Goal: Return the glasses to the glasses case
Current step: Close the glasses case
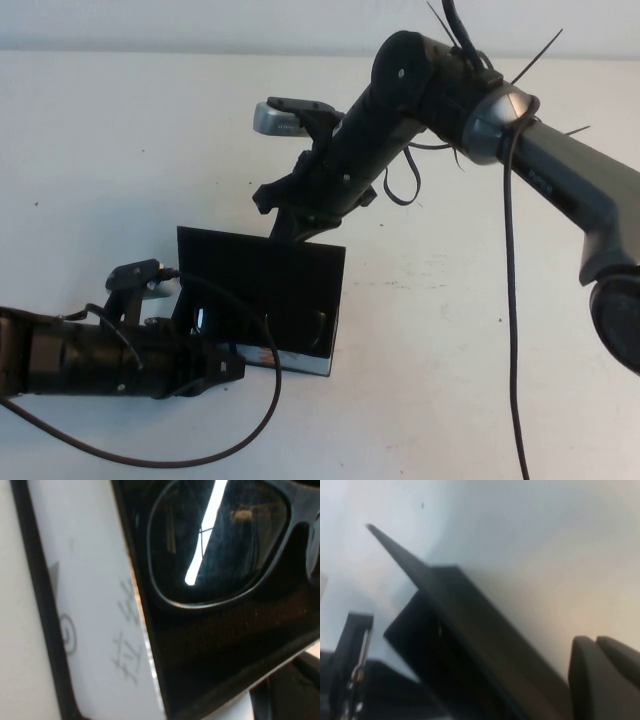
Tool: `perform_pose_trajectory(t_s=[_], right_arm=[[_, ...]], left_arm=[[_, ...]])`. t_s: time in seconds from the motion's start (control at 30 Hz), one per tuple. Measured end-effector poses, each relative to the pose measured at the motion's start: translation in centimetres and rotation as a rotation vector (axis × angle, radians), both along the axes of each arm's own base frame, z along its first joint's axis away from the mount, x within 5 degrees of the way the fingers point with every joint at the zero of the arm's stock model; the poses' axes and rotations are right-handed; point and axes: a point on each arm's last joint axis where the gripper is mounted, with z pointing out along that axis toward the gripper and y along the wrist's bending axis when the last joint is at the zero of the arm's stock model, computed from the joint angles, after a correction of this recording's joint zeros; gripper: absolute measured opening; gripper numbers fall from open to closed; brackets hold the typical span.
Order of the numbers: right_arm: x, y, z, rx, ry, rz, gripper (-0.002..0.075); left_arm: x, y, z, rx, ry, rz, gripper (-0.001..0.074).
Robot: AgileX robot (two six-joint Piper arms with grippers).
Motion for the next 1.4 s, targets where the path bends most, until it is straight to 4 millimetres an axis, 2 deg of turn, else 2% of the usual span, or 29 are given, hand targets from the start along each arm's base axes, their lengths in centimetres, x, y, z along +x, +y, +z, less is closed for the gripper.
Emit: perform_pose_trajectory(t_s=[0.17,0.33,0.53,0.67,1.0,1.27,1.4], right_arm=[[-1.4,-0.3,0.5,0.019,0.030,0.033,-0.0011],[-4.0,0.2,1.8,-0.008,0.021,0.086,-0.0011],[-7.2,1.8,-0.6,-0.086,0.082,0.166,-0.0011],[-7.8,2.0,-1.4,-0.111,0.098,0.183,-0.0011],[-7.7,1.8,-1.7,-0.145,0.077,0.191,-0.0011],[-7.6,1.8,-2.3,-0.153,0.090,0.190,-0.0011],[-7.6,1.8,-2.3,-0.150,0.085,0.199,-0.0011]], left_arm=[[0.0,0.0,0.0,0.001,-0.002,-0.001,-0.0004],[0.0,0.0,0.0,0.002,-0.005,-0.004,-0.0004],[-0.5,0.3,0.7,0.054,0.010,-0.027,-0.0004],[-1.3,0.7,2.1,0.108,0.012,-0.050,-0.0004],[-4.0,1.7,9.4,0.127,-0.158,-0.019,-0.0004],[-8.7,3.0,16.7,0.096,-0.491,0.049,-0.0004],[-11.6,4.1,19.3,0.107,-0.679,0.095,-0.0004]])
